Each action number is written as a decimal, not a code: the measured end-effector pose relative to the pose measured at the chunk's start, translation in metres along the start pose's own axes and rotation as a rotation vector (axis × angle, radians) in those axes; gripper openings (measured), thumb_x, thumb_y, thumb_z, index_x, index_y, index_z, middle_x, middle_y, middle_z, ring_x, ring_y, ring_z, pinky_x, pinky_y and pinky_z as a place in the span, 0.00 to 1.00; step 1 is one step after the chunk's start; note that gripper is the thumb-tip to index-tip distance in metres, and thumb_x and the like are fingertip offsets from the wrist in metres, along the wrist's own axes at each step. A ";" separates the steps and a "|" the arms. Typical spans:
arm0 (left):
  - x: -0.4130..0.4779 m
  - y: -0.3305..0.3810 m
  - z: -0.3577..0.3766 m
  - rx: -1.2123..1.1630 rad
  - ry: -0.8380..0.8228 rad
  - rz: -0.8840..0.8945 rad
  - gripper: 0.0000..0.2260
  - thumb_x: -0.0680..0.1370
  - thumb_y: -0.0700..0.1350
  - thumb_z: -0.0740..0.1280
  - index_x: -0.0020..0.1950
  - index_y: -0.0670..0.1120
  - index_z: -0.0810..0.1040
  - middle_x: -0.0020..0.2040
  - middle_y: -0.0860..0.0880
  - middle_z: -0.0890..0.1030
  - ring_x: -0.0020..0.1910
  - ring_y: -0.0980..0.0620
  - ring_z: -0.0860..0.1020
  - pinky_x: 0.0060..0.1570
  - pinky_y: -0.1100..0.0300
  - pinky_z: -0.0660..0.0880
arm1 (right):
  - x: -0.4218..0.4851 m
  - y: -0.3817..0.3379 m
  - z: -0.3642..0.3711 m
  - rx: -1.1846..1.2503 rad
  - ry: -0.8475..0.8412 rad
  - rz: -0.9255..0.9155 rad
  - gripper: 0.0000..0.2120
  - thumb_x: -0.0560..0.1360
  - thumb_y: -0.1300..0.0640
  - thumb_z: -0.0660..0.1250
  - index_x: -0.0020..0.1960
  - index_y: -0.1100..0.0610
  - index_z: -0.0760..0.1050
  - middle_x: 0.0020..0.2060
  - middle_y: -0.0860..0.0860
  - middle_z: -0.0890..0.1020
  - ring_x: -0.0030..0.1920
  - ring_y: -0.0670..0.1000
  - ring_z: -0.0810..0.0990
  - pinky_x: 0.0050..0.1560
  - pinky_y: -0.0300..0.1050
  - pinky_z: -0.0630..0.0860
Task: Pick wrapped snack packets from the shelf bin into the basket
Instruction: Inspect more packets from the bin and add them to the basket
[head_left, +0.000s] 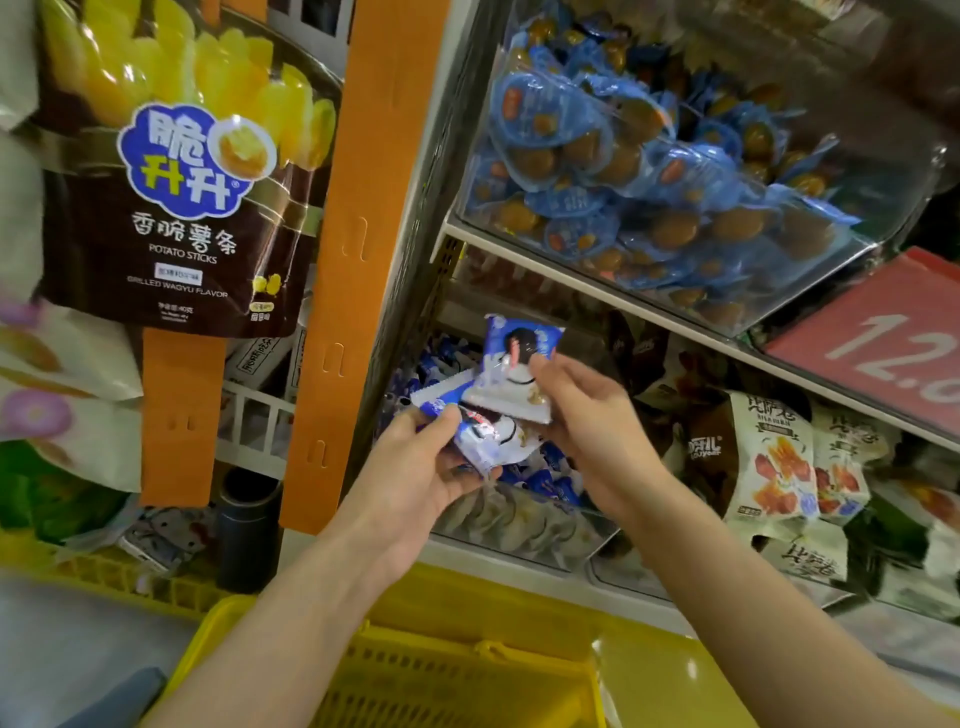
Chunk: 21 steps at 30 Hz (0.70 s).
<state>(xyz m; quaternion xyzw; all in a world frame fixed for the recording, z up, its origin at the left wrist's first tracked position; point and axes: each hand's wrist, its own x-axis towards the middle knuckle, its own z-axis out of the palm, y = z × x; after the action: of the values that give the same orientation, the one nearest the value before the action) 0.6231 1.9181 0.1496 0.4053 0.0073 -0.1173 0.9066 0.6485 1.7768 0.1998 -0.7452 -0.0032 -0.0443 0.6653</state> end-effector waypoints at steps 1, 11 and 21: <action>0.001 0.000 0.000 0.046 0.013 0.031 0.10 0.80 0.42 0.58 0.61 0.45 0.73 0.53 0.44 0.82 0.50 0.48 0.82 0.42 0.55 0.78 | 0.011 0.001 -0.007 -0.021 0.087 -0.010 0.07 0.76 0.54 0.65 0.49 0.55 0.80 0.43 0.50 0.84 0.42 0.48 0.82 0.43 0.40 0.79; 0.014 0.005 -0.003 0.220 0.029 0.146 0.09 0.80 0.44 0.58 0.59 0.49 0.73 0.53 0.47 0.82 0.49 0.52 0.82 0.51 0.55 0.79 | 0.135 0.044 -0.057 -0.909 0.476 -0.146 0.14 0.77 0.57 0.63 0.61 0.60 0.74 0.57 0.59 0.79 0.55 0.58 0.78 0.50 0.46 0.72; 0.027 0.005 0.000 0.216 0.023 0.142 0.08 0.80 0.45 0.59 0.57 0.50 0.74 0.50 0.49 0.83 0.47 0.54 0.83 0.51 0.55 0.79 | 0.170 0.062 -0.039 -1.407 0.435 -0.038 0.13 0.79 0.62 0.58 0.62 0.63 0.71 0.61 0.62 0.74 0.61 0.61 0.73 0.59 0.51 0.70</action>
<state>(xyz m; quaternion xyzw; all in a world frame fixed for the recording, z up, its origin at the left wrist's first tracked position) 0.6503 1.9155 0.1504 0.5014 -0.0237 -0.0483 0.8636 0.8197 1.7218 0.1550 -0.9701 0.1449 -0.1942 0.0148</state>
